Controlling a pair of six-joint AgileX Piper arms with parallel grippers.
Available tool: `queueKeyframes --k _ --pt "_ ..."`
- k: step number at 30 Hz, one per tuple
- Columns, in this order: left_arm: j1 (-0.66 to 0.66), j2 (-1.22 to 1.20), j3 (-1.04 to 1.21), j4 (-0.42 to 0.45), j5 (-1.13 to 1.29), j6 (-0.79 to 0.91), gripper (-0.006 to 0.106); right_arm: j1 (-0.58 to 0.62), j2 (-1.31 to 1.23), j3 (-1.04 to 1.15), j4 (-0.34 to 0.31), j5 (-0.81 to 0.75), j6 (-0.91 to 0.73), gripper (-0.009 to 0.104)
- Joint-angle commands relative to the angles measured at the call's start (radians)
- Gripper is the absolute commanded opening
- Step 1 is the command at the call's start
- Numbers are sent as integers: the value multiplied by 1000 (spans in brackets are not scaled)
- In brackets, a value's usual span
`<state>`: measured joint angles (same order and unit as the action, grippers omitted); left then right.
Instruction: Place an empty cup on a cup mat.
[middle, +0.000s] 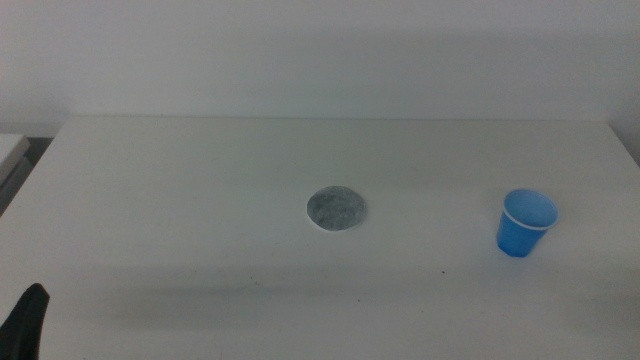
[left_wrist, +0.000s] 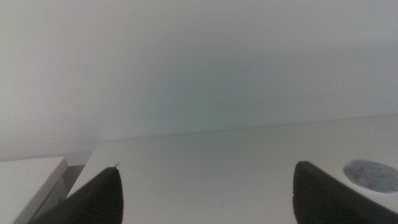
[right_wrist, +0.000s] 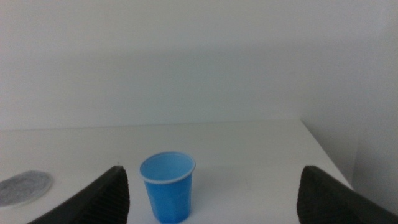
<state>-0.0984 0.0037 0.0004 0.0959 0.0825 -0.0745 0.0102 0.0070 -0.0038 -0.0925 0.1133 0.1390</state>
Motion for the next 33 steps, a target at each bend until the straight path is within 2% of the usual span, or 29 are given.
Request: queueKeyframes --k 1,5,8,10,14,16,22,29,33 --pt "-2 -4 0 -7 -12 -3 94 -6 41 -4 -11 -4 15 92" --pt "-2 -4 0 -7 -12 -3 94 -6 253 -115 -6 -29 78 92" --pt "-2 -4 0 -7 -12 -3 94 -6 490 -291 -6 70 88 92" --pt "-2 -4 0 -7 -12 -3 94 -6 654 -459 4 235 88 92" --pt "-2 -4 0 -7 -12 -3 94 -6 910 -787 68 623 88 92" --pt "-2 -4 0 -7 -12 -3 94 -6 1024 -927 76 757 88 92" --pt "-2 -4 0 -7 -12 -3 94 -6 1244 -1157 117 783 92 92" --pt "-2 -4 0 -7 -12 -3 94 -6 1372 -1253 117 729 69 91" --pt "-2 -4 0 -7 -12 -3 94 -18 1507 -1353 125 821 77 91"
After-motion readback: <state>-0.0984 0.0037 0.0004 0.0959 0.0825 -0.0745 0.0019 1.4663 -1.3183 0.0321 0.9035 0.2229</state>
